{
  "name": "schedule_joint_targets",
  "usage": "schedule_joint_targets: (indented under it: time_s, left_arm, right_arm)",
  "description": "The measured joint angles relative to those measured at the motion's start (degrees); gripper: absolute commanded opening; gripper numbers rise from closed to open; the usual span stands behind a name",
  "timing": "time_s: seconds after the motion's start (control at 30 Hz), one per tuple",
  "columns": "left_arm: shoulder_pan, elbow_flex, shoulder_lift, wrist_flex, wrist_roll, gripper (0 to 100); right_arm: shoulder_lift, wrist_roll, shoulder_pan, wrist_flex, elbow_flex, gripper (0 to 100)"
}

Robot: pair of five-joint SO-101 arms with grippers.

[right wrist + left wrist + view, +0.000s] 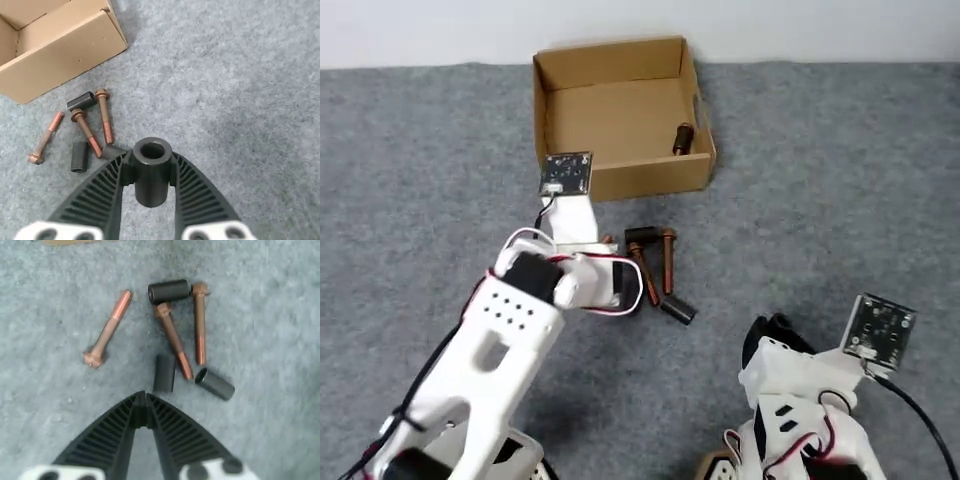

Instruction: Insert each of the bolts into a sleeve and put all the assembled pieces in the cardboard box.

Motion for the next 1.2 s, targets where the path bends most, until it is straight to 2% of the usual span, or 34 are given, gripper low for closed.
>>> schedule_joint_targets:
  time_s: [0.13,0.3,0.83,1.2]
  left_arm:
    - [0.00,-0.18,4.48,-4.40,0.44,1]
    - [0.00,-4.92,11.43,-5.27,0.62,11]
    - [0.00,-29.54,41.14,5.45,0.62,13]
    - [0.00,-42.02,53.27,6.24,0.62,13]
  right_arm:
    - [0.00,0.00,-0.09,0.00,0.09,0.8]
    - [0.00,0.00,-0.09,0.00,0.18,0.8]
    - [0.00,0.00,-0.09,0.00,0.18,0.8]
    - [0.00,0.00,-0.09,0.00,0.18,0.8]
